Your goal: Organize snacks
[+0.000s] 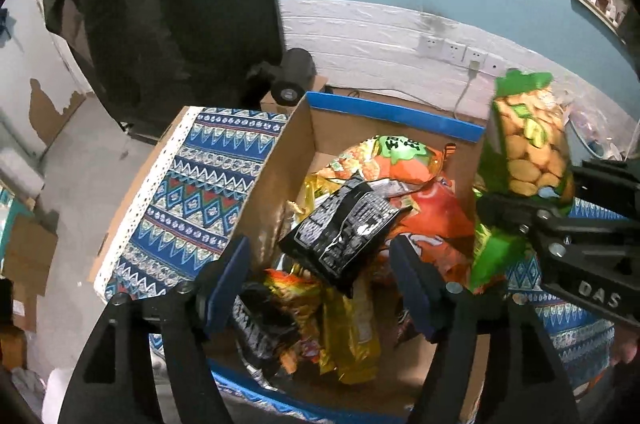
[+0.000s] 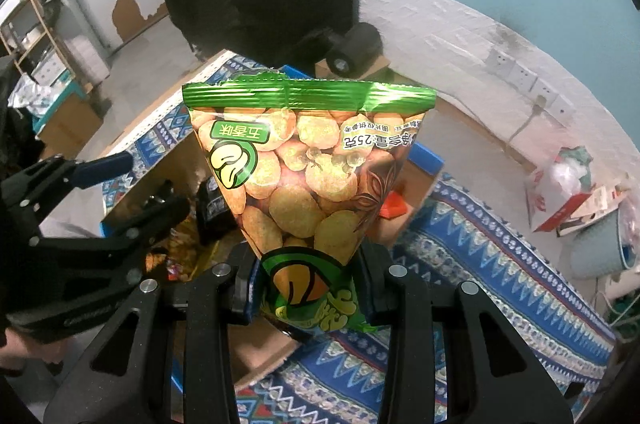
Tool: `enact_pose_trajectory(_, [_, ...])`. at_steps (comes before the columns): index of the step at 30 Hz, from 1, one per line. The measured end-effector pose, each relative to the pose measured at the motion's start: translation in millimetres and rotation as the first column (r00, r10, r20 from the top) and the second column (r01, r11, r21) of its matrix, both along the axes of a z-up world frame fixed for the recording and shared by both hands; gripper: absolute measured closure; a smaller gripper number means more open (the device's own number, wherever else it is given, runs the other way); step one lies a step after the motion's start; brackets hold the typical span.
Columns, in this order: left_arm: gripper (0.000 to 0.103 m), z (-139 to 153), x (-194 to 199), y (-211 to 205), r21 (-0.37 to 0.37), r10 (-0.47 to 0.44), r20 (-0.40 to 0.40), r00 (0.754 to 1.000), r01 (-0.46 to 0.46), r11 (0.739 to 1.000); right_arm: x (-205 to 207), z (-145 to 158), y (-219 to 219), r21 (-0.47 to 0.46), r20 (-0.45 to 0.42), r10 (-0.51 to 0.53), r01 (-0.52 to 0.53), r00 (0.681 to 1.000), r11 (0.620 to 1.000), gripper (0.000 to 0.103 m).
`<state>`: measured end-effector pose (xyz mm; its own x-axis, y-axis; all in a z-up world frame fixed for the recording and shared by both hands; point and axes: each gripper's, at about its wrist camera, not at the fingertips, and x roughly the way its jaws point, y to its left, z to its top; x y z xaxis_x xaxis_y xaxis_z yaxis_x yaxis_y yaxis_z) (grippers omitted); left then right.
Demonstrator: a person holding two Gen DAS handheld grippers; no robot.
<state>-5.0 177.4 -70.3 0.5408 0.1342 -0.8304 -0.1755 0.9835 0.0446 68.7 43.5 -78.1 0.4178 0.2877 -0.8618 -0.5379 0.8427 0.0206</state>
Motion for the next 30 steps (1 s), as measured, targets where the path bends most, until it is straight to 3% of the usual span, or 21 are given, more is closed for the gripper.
enact_pose_trajectory(12, [0.02, 13, -21, 10, 0.034, 0.026, 0.014, 1.0, -0.027, 0.999, 13, -7, 26, -0.011, -0.015, 0.046, -0.046, 0.999, 0.999, 0.064])
enact_pose_trajectory(14, [0.017, 16, -22, 9, 0.046, 0.026, 0.019, 0.999, -0.027, 0.999, 16, -4, 26, 0.001, 0.002, 0.039, -0.039, 0.999, 0.999, 0.049])
enact_pose_trajectory(18, [0.015, 21, -24, 5, 0.06, 0.022, 0.021, 1.0, -0.023, 0.998, 12, 8, 24, 0.022, 0.048, 0.037, -0.039, 0.998, 0.999, 0.037])
enact_pose_trajectory(30, [0.009, 39, -36, -12, 0.071, -0.028, 0.052, 0.998, 0.024, 0.997, -18, 42, -3, 0.017, 0.143, -0.003, 0.0, 0.99, 1.0, 0.029])
